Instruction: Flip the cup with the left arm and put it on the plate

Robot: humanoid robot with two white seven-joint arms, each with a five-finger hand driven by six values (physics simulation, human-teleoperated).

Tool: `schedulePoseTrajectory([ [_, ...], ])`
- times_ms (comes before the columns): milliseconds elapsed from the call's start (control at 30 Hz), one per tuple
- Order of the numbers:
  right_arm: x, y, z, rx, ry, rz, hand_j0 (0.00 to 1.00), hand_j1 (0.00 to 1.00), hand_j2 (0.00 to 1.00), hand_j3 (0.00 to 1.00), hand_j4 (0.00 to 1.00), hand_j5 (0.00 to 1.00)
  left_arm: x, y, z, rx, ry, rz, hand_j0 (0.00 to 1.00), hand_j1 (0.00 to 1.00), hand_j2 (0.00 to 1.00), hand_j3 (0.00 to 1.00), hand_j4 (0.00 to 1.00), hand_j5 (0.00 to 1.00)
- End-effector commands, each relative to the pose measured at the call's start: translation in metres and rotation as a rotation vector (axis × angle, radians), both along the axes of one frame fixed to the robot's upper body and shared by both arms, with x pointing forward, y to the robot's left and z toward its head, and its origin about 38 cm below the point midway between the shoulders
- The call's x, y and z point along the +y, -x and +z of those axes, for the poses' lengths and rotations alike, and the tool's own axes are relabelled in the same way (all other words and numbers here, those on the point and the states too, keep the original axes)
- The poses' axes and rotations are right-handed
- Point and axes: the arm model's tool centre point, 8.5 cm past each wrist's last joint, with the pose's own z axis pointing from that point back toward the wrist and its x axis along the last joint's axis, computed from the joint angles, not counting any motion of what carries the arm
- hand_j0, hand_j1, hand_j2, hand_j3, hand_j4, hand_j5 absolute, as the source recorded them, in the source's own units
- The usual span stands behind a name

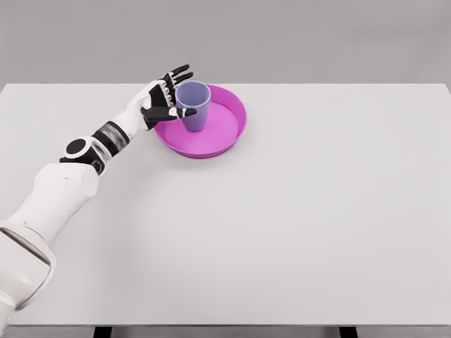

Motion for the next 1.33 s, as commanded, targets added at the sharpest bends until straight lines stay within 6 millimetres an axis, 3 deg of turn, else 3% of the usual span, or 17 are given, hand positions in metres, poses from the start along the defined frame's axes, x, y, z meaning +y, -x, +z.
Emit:
schedulePoseTrajectory([
  [0,0.0,0.0,0.0,0.0,0.0,0.0,1.0,1.0,1.0,1.0,1.0,1.0,0.003,0.0,0.001,-0.002,0.003,0.006,1.0,1.0,1.0,1.0,1.0,1.0],
  [167,0.0,0.0,0.0,0.0,0.0,0.0,1.0,1.0,1.0,1.0,1.0,1.0,0.011,-0.007,0.015,-0.027,-0.004,0.016,1.0,1.0,1.0,1.0,1.0,1.0],
  [500,0.0,0.0,0.0,0.0,0.0,0.0,1.0,1.0,1.0,1.0,1.0,1.0,0.019,-0.007,0.015,-0.028,-0.013,0.027,1.0,1.0,1.0,1.0,1.0,1.0],
  [767,0.0,0.0,0.0,0.0,0.0,0.0,1.0,1.0,1.0,1.0,1.0,1.0,0.04,-0.005,0.017,-0.032,-0.032,0.046,1.0,1.0,1.0,1.0,1.0,1.0],
  [933,0.0,0.0,0.0,0.0,0.0,0.0,1.0,1.0,1.0,1.0,1.0,1.0,0.079,-0.002,0.041,-0.089,-0.065,0.059,1.0,1.0,1.0,1.0,1.0,1.0],
  [1067,0.0,0.0,0.0,0.0,0.0,0.0,1.0,1.0,1.0,1.0,1.0,1.0,0.124,0.032,0.096,-0.235,-0.145,-0.031,1.0,1.0,1.0,1.0,1.0,1.0],
  [1167,0.0,0.0,0.0,0.0,0.0,0.0,1.0,1.0,1.0,1.0,1.0,1.0,0.15,0.082,0.136,-0.304,-0.251,-0.136,1.0,1.0,1.0,1.0,1.0,1.0],
  [1200,0.0,0.0,0.0,0.0,0.0,0.0,1.0,1.0,1.0,1.0,1.0,1.0,0.162,0.097,0.144,-0.306,-0.294,-0.15,1.0,1.0,1.0,1.0,1.0,1.0],
  [1300,0.0,0.0,0.0,0.0,0.0,0.0,1.0,1.0,1.0,1.0,1.0,1.0,0.165,0.111,0.133,-0.285,-0.306,-0.167,1.0,1.0,1.0,1.0,1.0,1.0],
])
